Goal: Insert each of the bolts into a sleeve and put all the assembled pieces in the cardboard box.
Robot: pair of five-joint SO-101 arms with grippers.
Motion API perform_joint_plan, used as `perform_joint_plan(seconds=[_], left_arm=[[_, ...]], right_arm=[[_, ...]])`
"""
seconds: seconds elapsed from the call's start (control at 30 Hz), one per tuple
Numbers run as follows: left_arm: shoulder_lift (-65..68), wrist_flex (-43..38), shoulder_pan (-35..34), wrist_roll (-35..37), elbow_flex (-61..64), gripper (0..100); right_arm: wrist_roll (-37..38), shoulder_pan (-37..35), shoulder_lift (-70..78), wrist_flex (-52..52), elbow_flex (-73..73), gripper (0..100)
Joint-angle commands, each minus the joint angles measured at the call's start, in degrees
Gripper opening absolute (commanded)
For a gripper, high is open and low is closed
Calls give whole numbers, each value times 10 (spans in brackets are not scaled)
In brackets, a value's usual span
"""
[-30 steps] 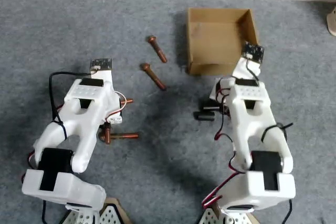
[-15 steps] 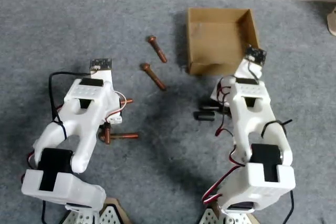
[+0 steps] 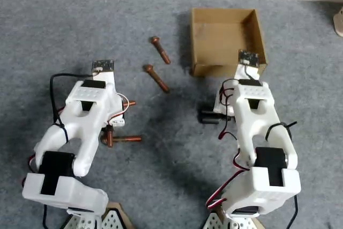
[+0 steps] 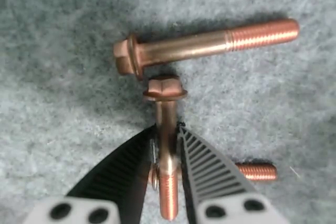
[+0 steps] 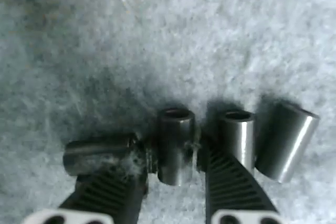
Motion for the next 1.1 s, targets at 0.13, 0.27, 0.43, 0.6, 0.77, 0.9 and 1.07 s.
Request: perform_joint_plan(seconds=[0.13, 0.27, 0.43, 0.6, 0.77, 0.9, 1.07], left_arm=[[-8, -16, -7, 2, 2, 7], [-8, -16, -7, 2, 3, 7], [-12, -14, -5, 3, 2, 7], [-15, -7, 27, 2, 2, 7], [-30, 74, 30, -1, -17, 7], [-80, 109, 29, -1, -14, 7], [-158, 105, 36, -2, 36, 7]], right_arm=[[78, 7, -1, 6, -16, 130], [114, 7, -1, 4, -16, 36], [117, 6, -14, 25, -17, 3], [130, -15, -112, 87, -15, 5], [129, -34, -259, 155, 23, 5], [132, -34, -364, 155, 102, 5], [132, -36, -495, 72, 250, 5]])
